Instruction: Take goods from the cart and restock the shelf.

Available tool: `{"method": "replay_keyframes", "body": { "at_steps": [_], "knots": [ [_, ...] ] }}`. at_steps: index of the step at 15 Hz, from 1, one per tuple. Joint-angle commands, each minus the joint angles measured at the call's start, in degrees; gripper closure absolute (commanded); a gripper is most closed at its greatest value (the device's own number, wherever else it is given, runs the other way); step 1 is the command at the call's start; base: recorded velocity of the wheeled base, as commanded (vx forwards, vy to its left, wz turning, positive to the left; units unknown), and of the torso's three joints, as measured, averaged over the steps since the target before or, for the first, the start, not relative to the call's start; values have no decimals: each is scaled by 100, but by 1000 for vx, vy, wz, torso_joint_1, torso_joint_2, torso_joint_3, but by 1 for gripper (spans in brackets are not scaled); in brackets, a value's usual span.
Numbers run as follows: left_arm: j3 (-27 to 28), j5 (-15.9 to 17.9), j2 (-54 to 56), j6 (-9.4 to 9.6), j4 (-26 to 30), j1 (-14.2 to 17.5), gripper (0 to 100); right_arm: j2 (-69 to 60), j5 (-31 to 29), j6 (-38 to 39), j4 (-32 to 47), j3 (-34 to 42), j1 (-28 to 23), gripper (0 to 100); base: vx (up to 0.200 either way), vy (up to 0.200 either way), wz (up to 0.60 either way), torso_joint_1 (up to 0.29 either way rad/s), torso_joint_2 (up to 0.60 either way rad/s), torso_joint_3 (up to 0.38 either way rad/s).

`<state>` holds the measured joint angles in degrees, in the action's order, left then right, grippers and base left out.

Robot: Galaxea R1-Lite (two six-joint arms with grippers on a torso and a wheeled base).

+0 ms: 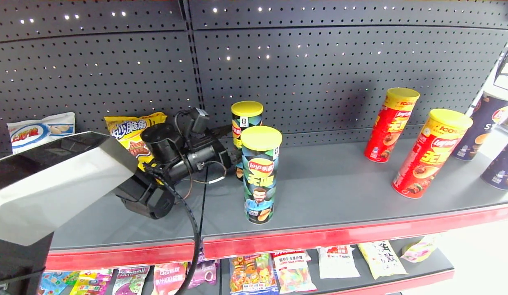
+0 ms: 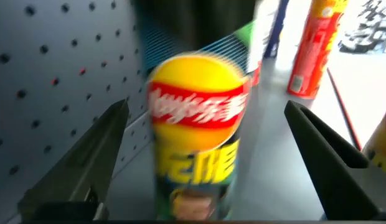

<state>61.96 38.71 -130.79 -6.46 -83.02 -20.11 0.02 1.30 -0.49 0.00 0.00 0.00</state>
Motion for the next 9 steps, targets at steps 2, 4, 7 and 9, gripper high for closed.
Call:
{"method": "replay_keyframes", "body": {
  "at_steps": [2,4,7,9],
  "knots": [
    [-237,-3,238,374,374,148,0,-2,1,-4,9,0,0,0,0,0,0,0,0,0],
    [-361,-3,335,549,559,210,0,-2,1,-4,0,0,0,0,0,0,0,0,0,0],
    [-475,-3,458,549,822,262,0,-2,1,-4,0,0,0,0,0,0,0,0,0,0],
    [-536,-3,616,558,1068,333,0,-2,1,-4,0,0,0,0,0,0,0,0,0,0]
  ]
}}
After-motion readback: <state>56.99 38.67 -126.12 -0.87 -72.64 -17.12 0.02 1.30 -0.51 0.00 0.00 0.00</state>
